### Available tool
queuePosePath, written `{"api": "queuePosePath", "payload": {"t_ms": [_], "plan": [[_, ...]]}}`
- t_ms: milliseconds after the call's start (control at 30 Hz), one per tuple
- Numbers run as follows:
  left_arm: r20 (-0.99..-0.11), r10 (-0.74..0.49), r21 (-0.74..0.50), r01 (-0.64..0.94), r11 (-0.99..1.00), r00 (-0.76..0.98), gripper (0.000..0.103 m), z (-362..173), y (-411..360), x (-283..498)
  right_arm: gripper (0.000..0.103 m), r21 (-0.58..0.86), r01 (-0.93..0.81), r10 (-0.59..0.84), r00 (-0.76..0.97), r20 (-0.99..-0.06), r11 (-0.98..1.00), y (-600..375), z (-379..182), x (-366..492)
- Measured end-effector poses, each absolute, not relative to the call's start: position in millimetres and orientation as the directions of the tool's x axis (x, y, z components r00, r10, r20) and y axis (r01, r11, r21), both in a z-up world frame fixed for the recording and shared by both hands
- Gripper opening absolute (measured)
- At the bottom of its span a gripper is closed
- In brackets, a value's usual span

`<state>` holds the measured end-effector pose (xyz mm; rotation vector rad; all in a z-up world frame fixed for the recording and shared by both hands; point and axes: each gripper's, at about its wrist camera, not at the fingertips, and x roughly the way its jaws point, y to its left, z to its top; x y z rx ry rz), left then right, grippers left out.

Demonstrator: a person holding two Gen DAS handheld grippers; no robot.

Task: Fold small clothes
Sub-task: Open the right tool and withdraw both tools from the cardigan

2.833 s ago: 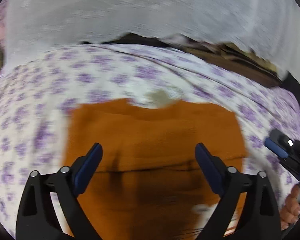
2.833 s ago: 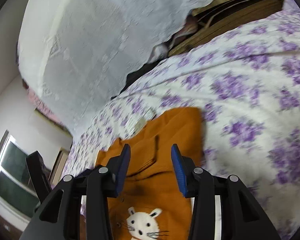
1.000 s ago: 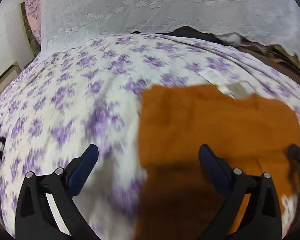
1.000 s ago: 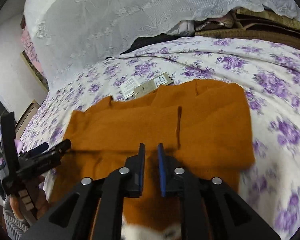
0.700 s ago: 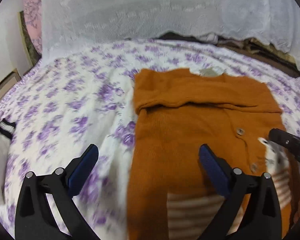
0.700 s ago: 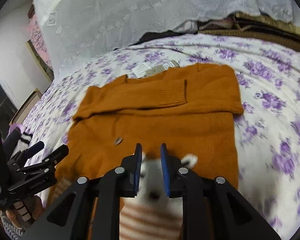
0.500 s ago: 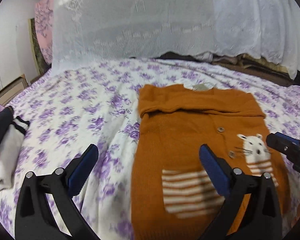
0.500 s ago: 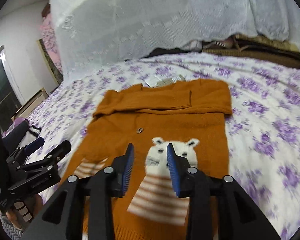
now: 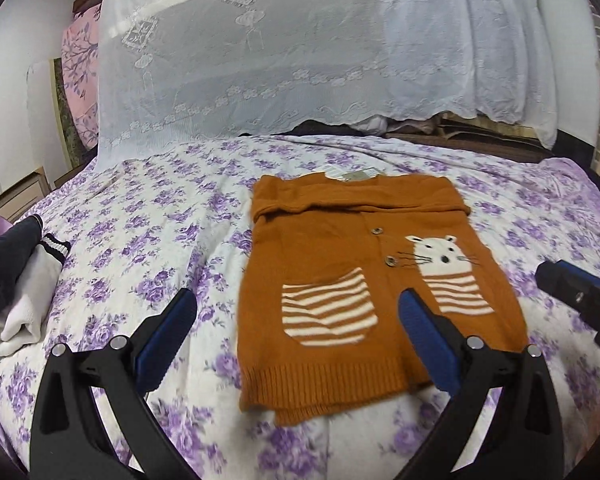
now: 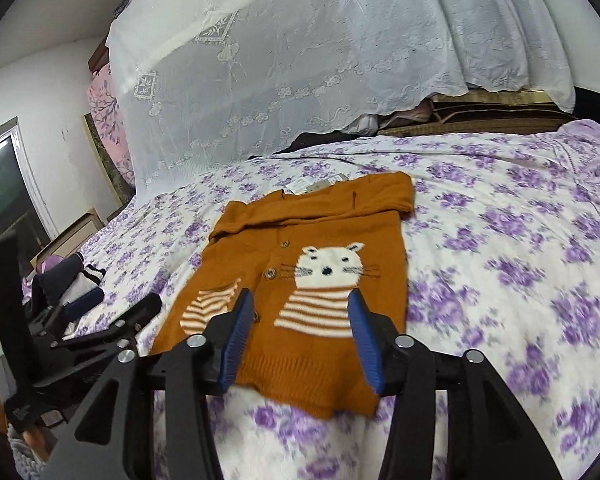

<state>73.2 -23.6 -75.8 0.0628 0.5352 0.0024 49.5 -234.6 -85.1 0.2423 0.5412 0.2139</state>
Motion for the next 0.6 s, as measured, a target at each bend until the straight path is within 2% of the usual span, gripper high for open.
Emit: {"api": "queuePosePath", "payload": {"t_ms": [133,267,400,500,600], "plan": [[-0.521,-0.021,0.06,0.061,0.996,0.853,0.098,-74.5,-25.7,63.3,0.059,0.285,-0.121,0.253,0.834,-0.491,0.951,-244.5,-90.6,40.1],[-0.58,-0.097,-0.017,0.107,0.994,0.809,0.098,-78.1,-5.1,69.1,0.06,0.298,-0.089,0.238,0.826,-0.511,0.95,-261.1,-99.9,34.1],[-0.665,-0.203,-0.184,0.106,0.977,0.718,0.098,-94.0,40.0,90.4,0.06,0.335,-0.045,0.231,0.809,-0.54,0.941,-282.6,-112.6,34.0],[-0.698,-0.262,-0.29,0.071,0.954,0.666,0.098,-110.9,67.4,103.9,0.06,0.37,-0.021,0.241,0.794,-0.558,0.929,-293.9,-119.5,37.8],[-0.707,-0.386,-0.441,0.056,0.896,0.592,0.098,-128.8,87.6,120.6,0.06,0.4,-0.026,0.277,0.762,-0.585,0.916,-299.6,-122.9,49.2]]}}
